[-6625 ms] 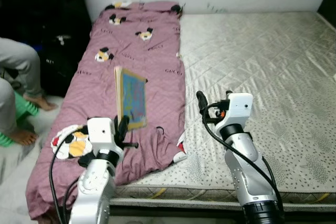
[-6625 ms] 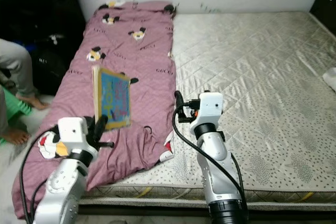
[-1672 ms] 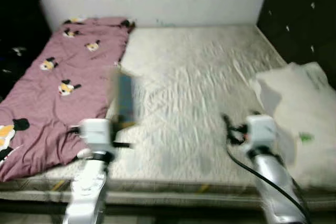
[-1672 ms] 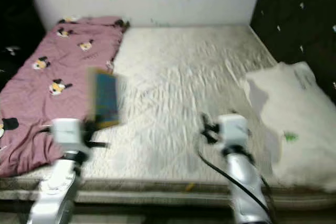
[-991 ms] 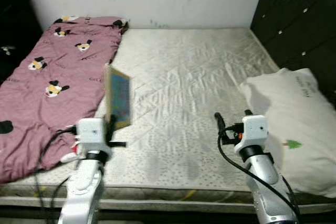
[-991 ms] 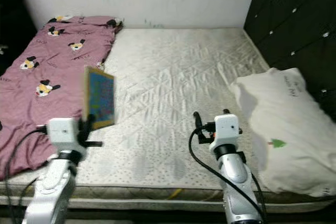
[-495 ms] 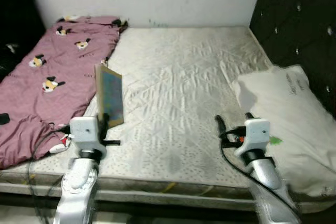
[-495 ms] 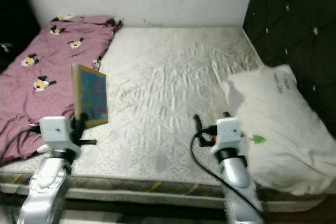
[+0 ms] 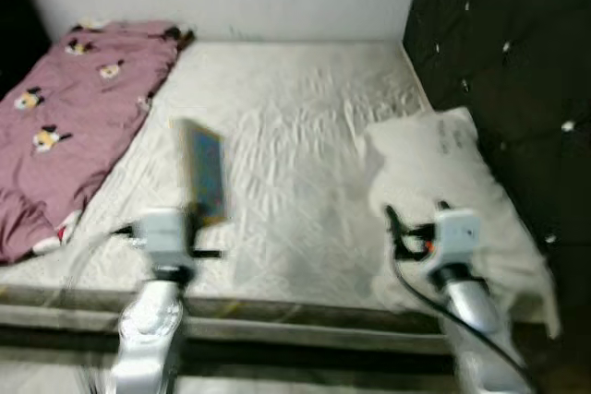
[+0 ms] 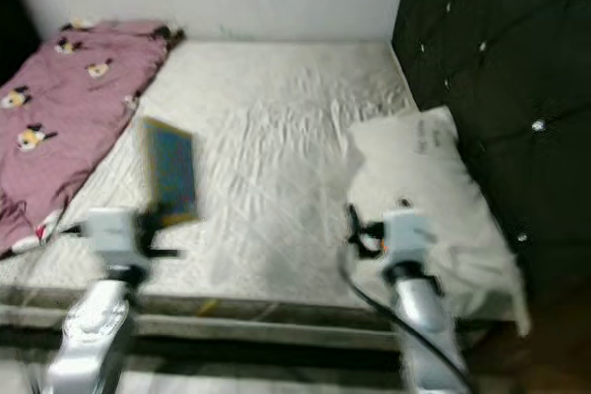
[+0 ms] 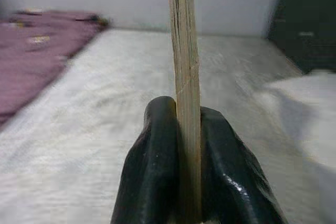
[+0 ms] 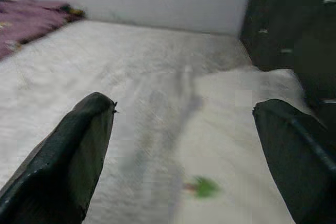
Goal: Clean up the room
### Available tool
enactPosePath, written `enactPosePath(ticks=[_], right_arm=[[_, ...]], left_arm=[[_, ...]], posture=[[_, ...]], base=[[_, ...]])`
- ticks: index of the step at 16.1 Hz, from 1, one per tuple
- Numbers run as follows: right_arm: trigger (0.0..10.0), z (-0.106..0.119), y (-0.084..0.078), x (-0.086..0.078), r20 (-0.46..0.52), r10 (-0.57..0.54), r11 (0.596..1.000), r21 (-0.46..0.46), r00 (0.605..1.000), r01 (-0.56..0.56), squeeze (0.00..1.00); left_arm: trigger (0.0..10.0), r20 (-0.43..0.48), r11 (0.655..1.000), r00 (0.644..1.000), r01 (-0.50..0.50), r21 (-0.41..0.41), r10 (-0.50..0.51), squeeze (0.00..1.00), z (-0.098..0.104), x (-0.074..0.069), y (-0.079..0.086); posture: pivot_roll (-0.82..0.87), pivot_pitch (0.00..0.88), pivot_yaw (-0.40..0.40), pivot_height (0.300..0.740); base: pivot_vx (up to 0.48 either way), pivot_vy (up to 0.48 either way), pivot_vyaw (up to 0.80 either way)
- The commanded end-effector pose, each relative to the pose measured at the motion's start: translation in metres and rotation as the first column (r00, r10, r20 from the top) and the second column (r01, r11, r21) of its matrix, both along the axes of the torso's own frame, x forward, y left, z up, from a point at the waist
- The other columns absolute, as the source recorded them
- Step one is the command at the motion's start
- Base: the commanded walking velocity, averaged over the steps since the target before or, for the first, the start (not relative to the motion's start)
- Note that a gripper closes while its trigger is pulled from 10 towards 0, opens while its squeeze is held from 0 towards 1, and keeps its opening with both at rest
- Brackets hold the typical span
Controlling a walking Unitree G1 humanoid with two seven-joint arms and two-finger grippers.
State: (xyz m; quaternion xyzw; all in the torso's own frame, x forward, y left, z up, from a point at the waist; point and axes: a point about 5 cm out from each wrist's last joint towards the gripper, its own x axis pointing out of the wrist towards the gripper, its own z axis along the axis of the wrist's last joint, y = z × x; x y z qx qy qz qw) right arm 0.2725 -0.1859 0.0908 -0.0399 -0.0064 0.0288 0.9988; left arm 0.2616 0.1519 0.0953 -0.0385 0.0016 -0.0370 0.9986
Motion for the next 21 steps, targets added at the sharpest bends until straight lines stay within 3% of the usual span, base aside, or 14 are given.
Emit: enactPosePath(ticks=[1,7,21], right_arm=[[10.0,0.0051,0.0086,0.0029,0.02,0.018,1.0,0.009,1.0,-0.018,0.0],[10.0,0.0047,0.0091,0.0038,0.014,0.018,1.0,0.013,1.0,-0.019,0.0],[10.0,0.003,0.0111,0.0069,0.007,0.034,0.999,0.01,0.999,-0.034,0.0]], left_arm=[[10.0,0.055,1.0,0.998,-0.026,0.012,0.025,0.0,0.0122,0.0029,0.0102],[10.0,0.059,0.999,0.998,-0.035,-0.002,0.035,0.0,0.0129,0.0035,0.0104],[10.0,0.056,1.0,0.998,-0.008,-0.008,0.009,0.0,0.012,0.0034,0.0066]], posture=[[0.03,0.046,0.045,0.74],[0.03,0.049,0.044,0.74],[0.04,0.037,0.039,0.74]], base=[[0.0,0.0,0.0],[0.0,0.0,-0.07],[0.0,0.0,-0.66]])
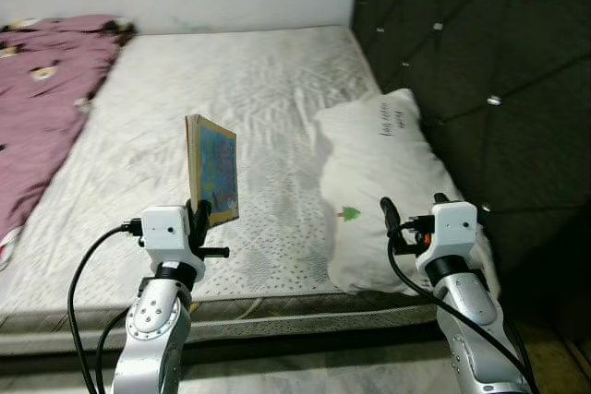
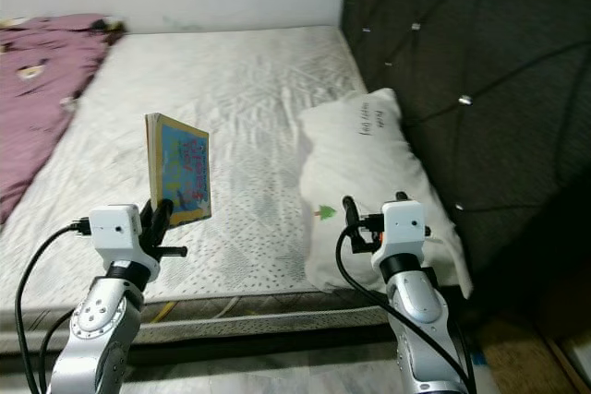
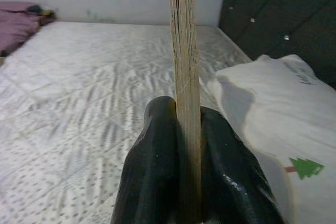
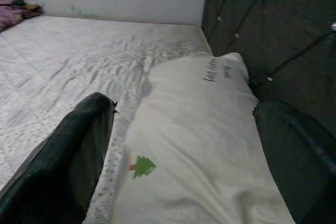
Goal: Clean up the room
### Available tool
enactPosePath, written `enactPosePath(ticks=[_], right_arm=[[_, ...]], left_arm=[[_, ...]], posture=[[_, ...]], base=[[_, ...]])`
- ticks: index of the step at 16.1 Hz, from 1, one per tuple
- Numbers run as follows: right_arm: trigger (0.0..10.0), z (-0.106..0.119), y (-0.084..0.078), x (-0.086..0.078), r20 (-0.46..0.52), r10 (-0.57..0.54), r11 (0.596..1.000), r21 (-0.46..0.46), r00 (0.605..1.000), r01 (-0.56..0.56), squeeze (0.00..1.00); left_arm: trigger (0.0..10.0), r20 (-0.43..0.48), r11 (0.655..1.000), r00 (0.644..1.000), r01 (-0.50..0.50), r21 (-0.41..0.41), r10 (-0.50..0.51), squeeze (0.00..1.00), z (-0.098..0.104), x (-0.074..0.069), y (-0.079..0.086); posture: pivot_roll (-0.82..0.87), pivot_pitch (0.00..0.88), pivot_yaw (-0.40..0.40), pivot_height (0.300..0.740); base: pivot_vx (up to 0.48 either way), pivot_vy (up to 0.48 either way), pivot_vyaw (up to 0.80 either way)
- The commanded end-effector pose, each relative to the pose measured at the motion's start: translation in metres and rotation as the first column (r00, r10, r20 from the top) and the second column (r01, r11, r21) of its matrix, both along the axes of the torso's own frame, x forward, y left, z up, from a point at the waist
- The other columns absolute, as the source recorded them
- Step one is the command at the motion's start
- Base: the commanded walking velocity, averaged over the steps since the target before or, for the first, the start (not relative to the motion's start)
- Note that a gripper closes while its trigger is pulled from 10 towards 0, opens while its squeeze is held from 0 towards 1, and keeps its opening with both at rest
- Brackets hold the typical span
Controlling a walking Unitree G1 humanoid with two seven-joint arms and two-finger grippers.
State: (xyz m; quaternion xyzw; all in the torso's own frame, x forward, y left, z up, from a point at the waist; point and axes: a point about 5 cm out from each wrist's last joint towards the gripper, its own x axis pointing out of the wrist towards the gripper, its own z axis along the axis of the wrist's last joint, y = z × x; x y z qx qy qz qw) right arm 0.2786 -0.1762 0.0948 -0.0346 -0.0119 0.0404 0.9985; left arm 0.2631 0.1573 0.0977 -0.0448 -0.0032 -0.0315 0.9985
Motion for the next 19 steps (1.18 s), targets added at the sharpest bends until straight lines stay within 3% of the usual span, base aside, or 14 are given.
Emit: enactPosePath(ticks=[1,5,12,19], right_arm=[[10.0,-0.0008,0.0019,0.0012,-0.002,0.011,1.0,0.001,1.0,-0.011,0.0],[10.0,-0.0005,0.0048,0.0012,0.0,0.023,1.0,0.003,1.0,-0.023,0.0],[10.0,-0.0001,0.0059,0.0011,0.002,0.031,1.0,0.0,1.0,-0.031,0.0],[10.0,0.0,0.0067,0.0014,0.002,0.034,0.999,0.004,0.999,-0.034,0.0]], left_arm=[[10.0,0.051,1.0,0.999,0.013,0.005,-0.013,0.0,0.01,0.0018,0.0005],[10.0,0.062,1.0,0.998,0.024,0.007,-0.024,0.0,0.0115,0.0013,-0.0002],[10.0,0.065,0.999,0.997,0.044,-0.008,-0.044,0.0,0.0118,-0.0005,-0.0031],[10.0,0.074,0.998,0.996,0.057,-0.015,-0.056,0.0,0.0123,-0.0009,-0.0047]], posture=[[0.04,0.037,0.039,0.74],[0.04,0.042,0.04,0.74],[0.04,0.055,0.038,0.74],[0.04,0.058,0.036,0.74]], base=[[0.0,0.0,-0.43],[0.0,0.0,0.0],[0.324,0.0,0.0],[0.057,0.0,0.0]])
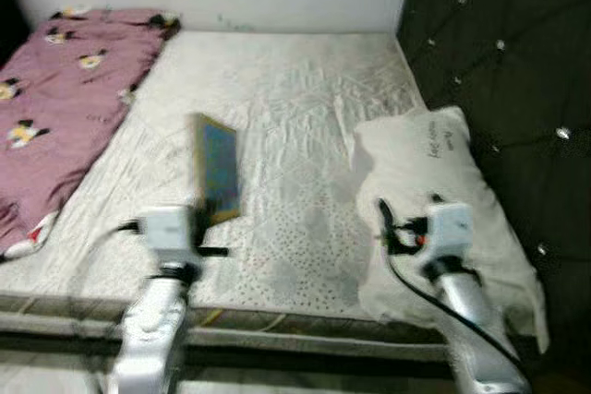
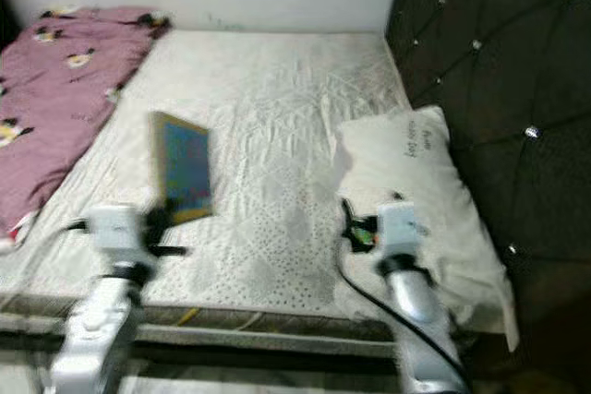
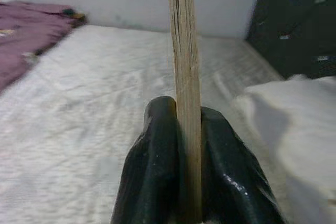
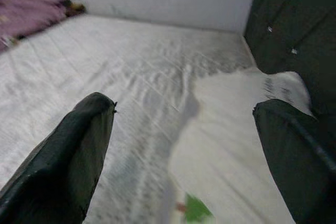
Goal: Clean up the room
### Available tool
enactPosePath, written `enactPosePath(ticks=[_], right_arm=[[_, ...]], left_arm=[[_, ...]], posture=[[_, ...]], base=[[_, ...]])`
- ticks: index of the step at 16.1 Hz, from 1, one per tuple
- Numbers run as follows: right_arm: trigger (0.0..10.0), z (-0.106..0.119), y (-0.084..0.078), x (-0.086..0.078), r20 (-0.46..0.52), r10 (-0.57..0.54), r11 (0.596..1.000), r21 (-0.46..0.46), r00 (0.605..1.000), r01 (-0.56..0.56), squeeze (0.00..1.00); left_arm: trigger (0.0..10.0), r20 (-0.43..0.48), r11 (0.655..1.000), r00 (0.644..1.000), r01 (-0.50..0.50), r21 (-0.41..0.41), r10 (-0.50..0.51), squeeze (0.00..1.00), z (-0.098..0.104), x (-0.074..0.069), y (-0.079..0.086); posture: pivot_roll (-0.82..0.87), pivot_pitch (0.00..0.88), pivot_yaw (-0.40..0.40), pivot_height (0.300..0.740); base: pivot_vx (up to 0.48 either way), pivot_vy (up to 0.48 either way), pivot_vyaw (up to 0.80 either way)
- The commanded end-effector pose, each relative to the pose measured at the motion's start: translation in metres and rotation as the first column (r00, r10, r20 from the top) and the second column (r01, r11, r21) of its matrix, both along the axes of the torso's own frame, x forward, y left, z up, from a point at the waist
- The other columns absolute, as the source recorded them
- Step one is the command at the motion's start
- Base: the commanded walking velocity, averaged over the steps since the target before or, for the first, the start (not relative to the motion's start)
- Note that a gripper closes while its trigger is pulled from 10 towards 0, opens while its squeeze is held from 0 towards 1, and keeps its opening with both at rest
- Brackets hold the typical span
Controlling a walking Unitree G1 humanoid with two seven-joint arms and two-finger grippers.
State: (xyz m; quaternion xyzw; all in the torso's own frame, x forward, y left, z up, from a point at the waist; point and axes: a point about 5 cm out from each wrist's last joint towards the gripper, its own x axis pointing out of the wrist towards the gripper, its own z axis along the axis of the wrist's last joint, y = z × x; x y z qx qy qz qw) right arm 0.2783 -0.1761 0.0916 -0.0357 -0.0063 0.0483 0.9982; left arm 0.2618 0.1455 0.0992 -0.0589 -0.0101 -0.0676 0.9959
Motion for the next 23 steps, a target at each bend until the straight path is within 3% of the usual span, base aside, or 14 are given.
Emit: enactPosePath(ticks=[1,14,23], right_arm=[[10.0,0.0032,0.0067,0.0019,0.013,0.019,1.0,0.007,1.0,-0.019,0.0],[10.0,0.0024,0.0069,0.0024,0.011,0.02,1.0,0.005,1.0,-0.02,0.0],[10.0,0.0022,0.0092,0.0017,0.01,0.034,0.999,0.018,0.999,-0.034,0.0]], left_arm=[[10.0,0.056,1.0,0.998,-0.018,0.009,0.018,0.0,0.0108,0.0006,0.0071],[10.0,0.061,1.0,0.998,-0.009,-0.002,0.009,0.0,0.011,0.0005,0.0054],[10.0,0.044,1.0,0.999,-0.025,0.003,0.024,0.0,0.0089,0.0003,0.0061]], posture=[[0.03,0.059,0.035,0.74],[0.03,0.06,0.035,0.74],[0.04,0.061,0.032,0.74]], base=[[0.368,0.0,0.0],[0.193,0.0,0.0],[0.0,0.0,0.0]])
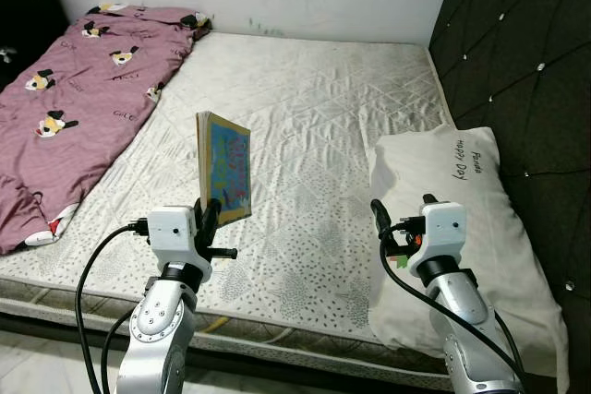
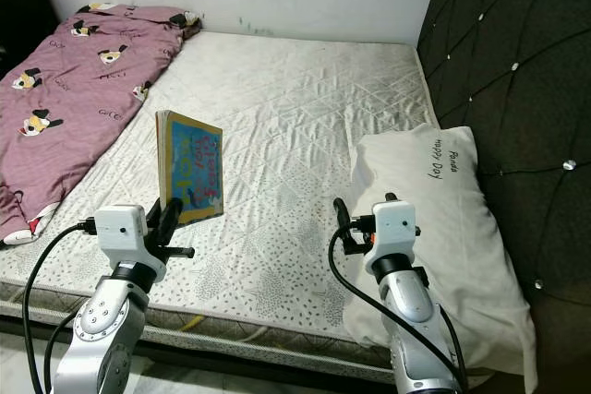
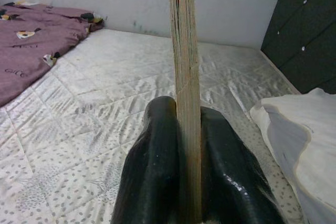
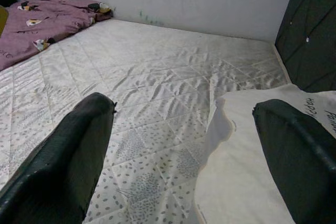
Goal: Clean up the room
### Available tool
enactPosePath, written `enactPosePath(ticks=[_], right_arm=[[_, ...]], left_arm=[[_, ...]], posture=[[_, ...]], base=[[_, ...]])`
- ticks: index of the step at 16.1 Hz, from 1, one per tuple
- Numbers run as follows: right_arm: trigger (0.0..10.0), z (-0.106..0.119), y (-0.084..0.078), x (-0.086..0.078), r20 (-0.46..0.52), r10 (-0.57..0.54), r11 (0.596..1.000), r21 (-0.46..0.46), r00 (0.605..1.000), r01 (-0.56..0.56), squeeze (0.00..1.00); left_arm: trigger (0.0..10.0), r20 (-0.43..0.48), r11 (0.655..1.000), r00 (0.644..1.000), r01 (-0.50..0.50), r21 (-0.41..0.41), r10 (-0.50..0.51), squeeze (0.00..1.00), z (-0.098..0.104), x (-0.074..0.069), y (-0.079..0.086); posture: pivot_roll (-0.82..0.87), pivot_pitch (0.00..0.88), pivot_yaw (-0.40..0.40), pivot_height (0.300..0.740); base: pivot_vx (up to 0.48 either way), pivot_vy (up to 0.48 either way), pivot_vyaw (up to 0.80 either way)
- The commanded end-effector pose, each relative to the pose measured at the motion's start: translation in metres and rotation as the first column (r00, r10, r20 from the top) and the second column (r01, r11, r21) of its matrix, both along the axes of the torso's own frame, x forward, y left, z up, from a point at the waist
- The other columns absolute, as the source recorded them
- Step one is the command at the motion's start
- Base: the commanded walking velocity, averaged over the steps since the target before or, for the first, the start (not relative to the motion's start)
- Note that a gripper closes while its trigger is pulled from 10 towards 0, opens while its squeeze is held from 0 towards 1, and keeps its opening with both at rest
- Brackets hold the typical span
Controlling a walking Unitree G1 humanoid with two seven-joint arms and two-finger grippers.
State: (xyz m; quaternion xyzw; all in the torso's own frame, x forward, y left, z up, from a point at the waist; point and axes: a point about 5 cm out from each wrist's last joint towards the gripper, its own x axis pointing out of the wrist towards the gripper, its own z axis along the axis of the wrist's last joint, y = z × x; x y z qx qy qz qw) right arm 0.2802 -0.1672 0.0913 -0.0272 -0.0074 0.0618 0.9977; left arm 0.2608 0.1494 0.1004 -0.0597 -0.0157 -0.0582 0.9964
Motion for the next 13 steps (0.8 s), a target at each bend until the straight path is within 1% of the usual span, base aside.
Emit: enactPosePath(ticks=[1,4,5,8,9,13], right_arm=[[10.0,0.0024,0.0004,-0.0003,0.009,0.008,1.0,0.002,1.0,-0.008,0.0],[10.0,0.0021,0.002,-0.0005,0.007,0.021,1.0,0.002,1.0,-0.021,0.0],[10.0,0.002,0.0021,-0.0005,0.007,0.022,1.0,0.001,1.0,-0.022,0.0],[10.0,0.0017,0.0022,-0.0008,0.006,0.028,1.0,0.001,1.0,-0.028,0.0],[10.0,0.0017,0.0024,-0.0009,0.006,0.029,1.0,0.001,1.0,-0.029,0.0],[10.0,0.0014,0.0031,0.0001,0.003,0.032,0.999,0.001,0.999,-0.032,0.0]], left_arm=[[10.0,0.034,1.0,0.999,-0.005,0.006,0.005,0.0,0.0075,0.0011,0.0021],[10.0,0.031,1.0,0.999,-0.004,0.005,0.004,0.0,0.0067,0.0005,0.0017],[10.0,0.031,1.0,1.0,-0.004,0.005,0.003,0.0,0.0066,0.0005,0.0016],[10.0,0.019,0.999,0.999,-0.05,0.013,0.05,0.0,0.0055,0.0021,0.0052],[10.0,0.022,0.999,0.999,-0.045,0.01,0.045,0.0,0.0058,0.0024,0.0051],[10.0,0.028,0.999,0.999,-0.046,0.002,0.046,0.0,0.0075,0.0027,0.0055]], posture=[[0.04,0.06,0.032,0.74],[0.04,0.057,0.03,0.696],[0.04,0.057,0.03,0.691],[0.03,0.056,0.029,0.656],[0.04,0.056,0.028,0.643],[0.04,0.06,0.028,0.639]], base=[[0.0,0.0,0.0],[0.0,0.0,0.0],[0.0,0.0,0.0],[0.0,0.0,0.0],[0.0,0.0,0.0],[0.0,0.0,0.0]])
